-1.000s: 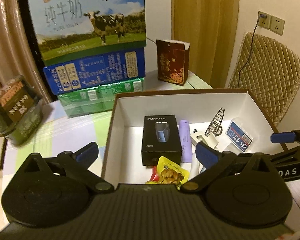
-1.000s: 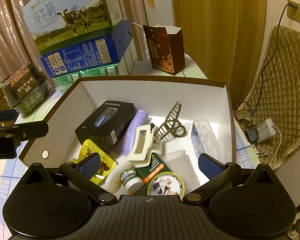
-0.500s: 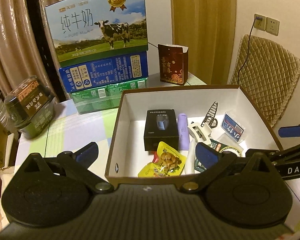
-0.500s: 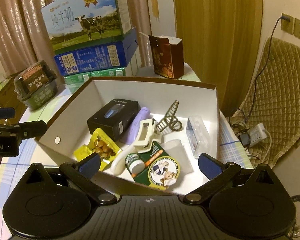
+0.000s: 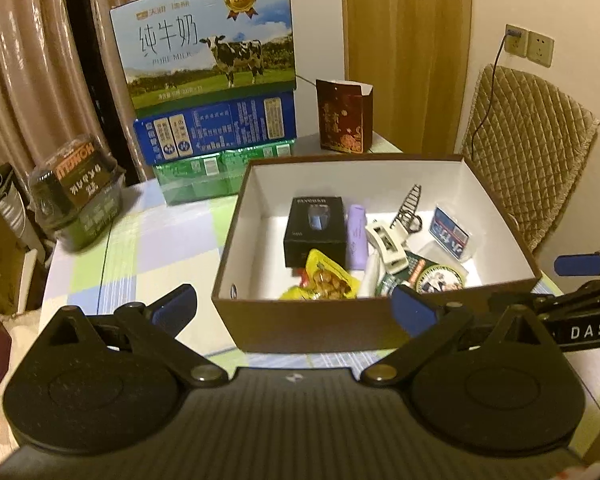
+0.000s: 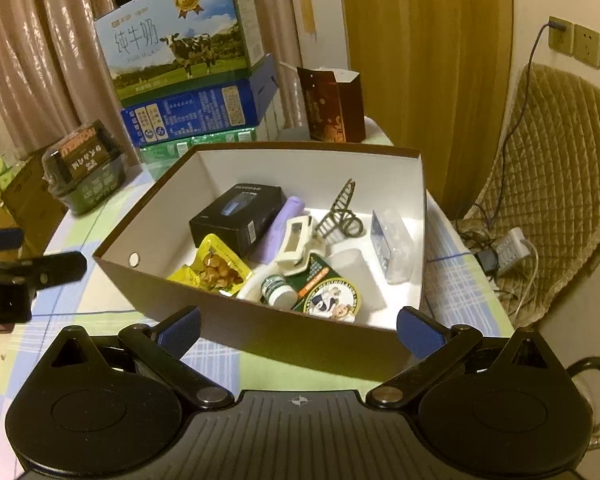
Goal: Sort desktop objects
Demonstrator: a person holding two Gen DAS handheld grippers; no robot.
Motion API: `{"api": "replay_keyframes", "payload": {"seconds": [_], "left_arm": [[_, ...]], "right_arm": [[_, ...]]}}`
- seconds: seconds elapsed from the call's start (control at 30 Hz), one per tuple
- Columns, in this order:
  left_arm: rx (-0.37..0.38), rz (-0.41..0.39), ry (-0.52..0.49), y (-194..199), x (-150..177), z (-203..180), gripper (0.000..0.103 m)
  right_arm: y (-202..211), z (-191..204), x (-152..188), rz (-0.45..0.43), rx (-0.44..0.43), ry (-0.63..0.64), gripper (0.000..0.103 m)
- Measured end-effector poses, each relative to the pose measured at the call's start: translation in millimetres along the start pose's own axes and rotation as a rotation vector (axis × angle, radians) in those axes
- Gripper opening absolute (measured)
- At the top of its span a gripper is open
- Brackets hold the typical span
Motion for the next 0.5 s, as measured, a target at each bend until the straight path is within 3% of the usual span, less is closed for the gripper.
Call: {"api": "replay_keyframes", "payload": {"seconds": [0.5], "left_arm": [[-0.016, 0.019, 0.014, 22, 16, -6, 0.102]], "right_arm": [[24, 5, 22, 0.001, -0.005, 0.041, 0.101]]}}
Point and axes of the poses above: each gripper's, at about its wrist camera, not at the fingertips, and y roughly against the way its jaws point, z to its left, x to its underside, the point moved 4 cm from there along -y, roughly the way its jaws point, and after that the axes turned 7 degrees about x, right-handed, at the moved point
